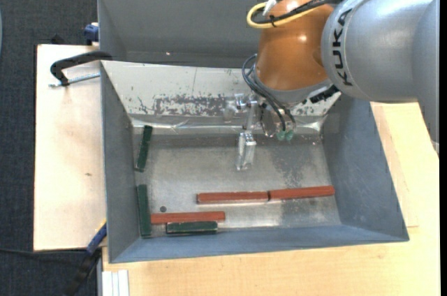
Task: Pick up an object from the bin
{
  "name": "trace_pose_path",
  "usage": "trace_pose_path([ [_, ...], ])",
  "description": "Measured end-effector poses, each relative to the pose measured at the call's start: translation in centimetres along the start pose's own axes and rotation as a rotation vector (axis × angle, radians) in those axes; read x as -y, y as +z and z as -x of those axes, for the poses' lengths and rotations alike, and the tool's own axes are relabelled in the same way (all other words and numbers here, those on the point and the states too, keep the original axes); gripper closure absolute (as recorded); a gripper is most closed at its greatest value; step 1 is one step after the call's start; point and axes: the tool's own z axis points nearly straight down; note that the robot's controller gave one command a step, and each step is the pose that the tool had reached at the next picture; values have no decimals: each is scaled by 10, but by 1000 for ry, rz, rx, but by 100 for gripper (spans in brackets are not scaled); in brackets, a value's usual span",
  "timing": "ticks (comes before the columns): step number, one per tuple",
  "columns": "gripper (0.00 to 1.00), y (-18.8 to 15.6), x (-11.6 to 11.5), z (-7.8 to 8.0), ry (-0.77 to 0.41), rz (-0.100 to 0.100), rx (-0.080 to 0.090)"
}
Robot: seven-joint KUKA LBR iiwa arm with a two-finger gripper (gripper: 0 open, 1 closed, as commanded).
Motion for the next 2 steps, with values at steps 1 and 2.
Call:
trace_pose_path([
  [1,0,52,50,-11,-248,0,-3],
  [2,0,55,31,-58,-208,-3,-7],
])
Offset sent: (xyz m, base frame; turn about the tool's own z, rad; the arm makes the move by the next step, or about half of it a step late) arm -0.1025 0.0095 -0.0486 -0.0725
